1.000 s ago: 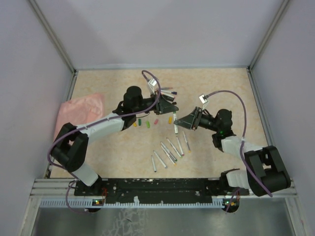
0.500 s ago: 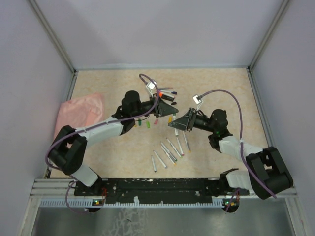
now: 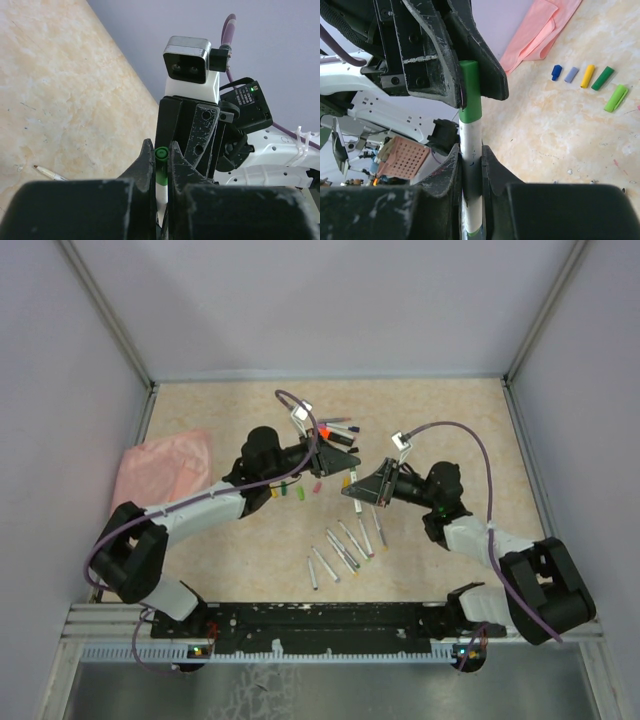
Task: Open the pen caps
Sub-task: Open the pen cap from the pen.
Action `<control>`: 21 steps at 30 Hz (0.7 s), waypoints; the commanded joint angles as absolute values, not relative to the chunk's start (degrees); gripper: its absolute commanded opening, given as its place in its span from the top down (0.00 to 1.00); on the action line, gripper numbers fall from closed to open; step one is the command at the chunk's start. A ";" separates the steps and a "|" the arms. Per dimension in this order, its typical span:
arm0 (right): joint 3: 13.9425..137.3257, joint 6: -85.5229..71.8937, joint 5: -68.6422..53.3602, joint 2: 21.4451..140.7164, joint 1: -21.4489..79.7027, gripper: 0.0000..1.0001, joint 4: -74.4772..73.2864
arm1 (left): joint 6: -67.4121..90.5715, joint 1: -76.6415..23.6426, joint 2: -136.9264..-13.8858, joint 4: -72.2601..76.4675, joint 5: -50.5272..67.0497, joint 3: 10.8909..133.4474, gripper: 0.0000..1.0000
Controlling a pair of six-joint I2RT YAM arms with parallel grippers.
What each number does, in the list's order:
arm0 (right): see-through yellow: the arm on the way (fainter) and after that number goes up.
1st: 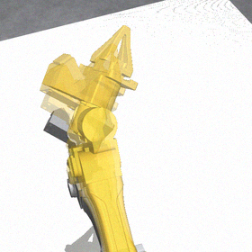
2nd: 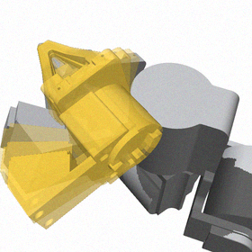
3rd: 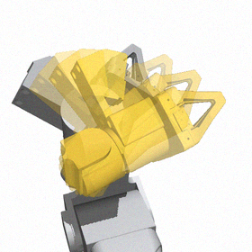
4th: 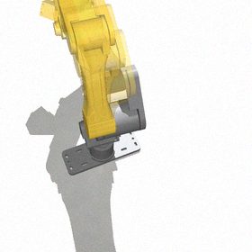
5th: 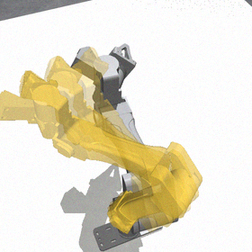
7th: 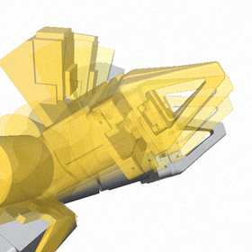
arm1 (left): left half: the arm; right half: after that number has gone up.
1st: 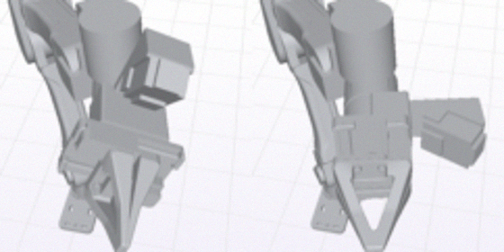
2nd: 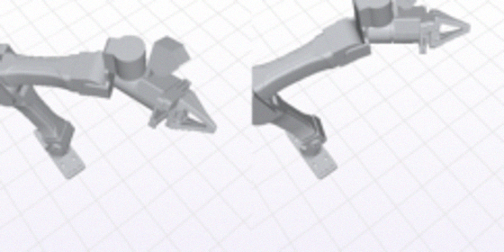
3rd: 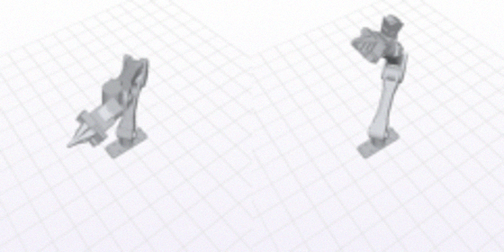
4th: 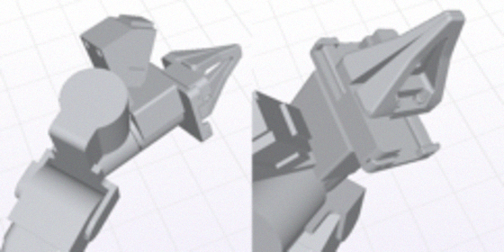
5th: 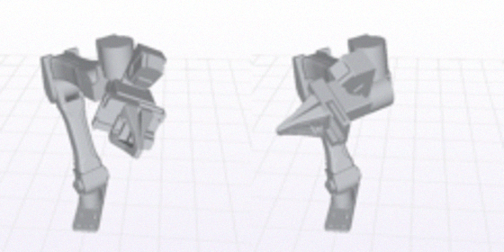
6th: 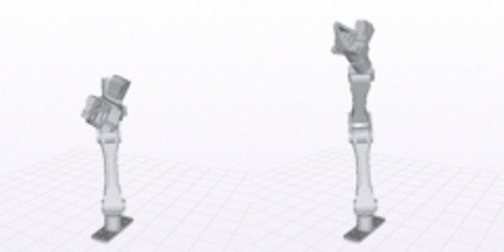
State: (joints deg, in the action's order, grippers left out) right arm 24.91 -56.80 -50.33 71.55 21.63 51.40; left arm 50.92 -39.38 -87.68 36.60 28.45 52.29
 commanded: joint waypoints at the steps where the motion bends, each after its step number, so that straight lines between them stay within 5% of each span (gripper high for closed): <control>1: 26.77 -57.48 -51.77 72.14 22.47 1.00 54.11 | 47.70 -37.88 -85.58 40.89 23.81 54.06 1.00; 21: 25.03 -59.04 -52.82 71.45 23.54 1.00 56.00 | 40.03 -30.95 -88.59 35.55 6.32 69.52 1.00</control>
State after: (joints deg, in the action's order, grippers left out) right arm 26.46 -58.41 -43.13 72.47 21.98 57.39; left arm 45.50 -37.43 -88.14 26.46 25.43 62.02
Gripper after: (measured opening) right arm 0.124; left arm 0.054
